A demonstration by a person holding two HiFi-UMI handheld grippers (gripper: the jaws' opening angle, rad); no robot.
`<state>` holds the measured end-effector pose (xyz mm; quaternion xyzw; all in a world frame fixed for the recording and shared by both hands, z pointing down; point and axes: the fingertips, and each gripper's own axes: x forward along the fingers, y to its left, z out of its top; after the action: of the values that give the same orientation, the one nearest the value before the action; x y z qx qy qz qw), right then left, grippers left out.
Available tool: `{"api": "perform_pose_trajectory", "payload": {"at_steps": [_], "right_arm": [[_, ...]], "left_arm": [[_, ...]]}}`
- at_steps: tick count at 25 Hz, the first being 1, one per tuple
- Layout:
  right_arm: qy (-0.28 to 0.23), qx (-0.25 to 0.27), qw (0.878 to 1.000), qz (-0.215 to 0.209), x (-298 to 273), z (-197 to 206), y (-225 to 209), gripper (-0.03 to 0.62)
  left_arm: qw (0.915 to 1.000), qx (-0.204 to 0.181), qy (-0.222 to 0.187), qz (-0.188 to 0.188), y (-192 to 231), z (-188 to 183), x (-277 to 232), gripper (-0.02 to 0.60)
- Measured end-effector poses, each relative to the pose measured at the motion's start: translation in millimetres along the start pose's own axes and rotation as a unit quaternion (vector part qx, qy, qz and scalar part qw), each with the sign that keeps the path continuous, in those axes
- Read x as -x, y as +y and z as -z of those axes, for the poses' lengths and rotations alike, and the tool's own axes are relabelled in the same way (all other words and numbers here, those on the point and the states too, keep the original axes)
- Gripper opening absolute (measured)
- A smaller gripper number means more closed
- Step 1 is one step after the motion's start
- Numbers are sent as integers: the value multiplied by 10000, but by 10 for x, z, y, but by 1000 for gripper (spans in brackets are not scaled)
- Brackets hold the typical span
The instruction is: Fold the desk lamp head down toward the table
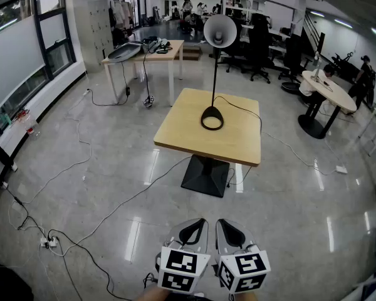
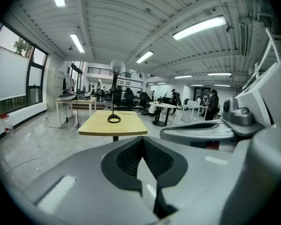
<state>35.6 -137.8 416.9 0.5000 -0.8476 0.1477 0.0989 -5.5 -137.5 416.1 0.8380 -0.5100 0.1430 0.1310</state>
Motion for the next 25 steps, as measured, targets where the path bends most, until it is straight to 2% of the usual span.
{"api": "perform_pose_trajectory", "payload": {"at_steps": [6,12,17,25], "right_arm": [[-1,-2,10000,-32,26,56,40,5],[51,20,9999,164,68,128,-64,5],[98,97,9998,121,9,164,-137,5],[68,203,9992,325,-2,134,-233,5]], "left_arm": [[10000,64,51,17,-33,77,35,15],[9997,102,26,202,-112,137,-53,15],[9996,135,-115,233,-132,94,-199,15],[9984,106,-281,476,-191,-2,-312,15]]}}
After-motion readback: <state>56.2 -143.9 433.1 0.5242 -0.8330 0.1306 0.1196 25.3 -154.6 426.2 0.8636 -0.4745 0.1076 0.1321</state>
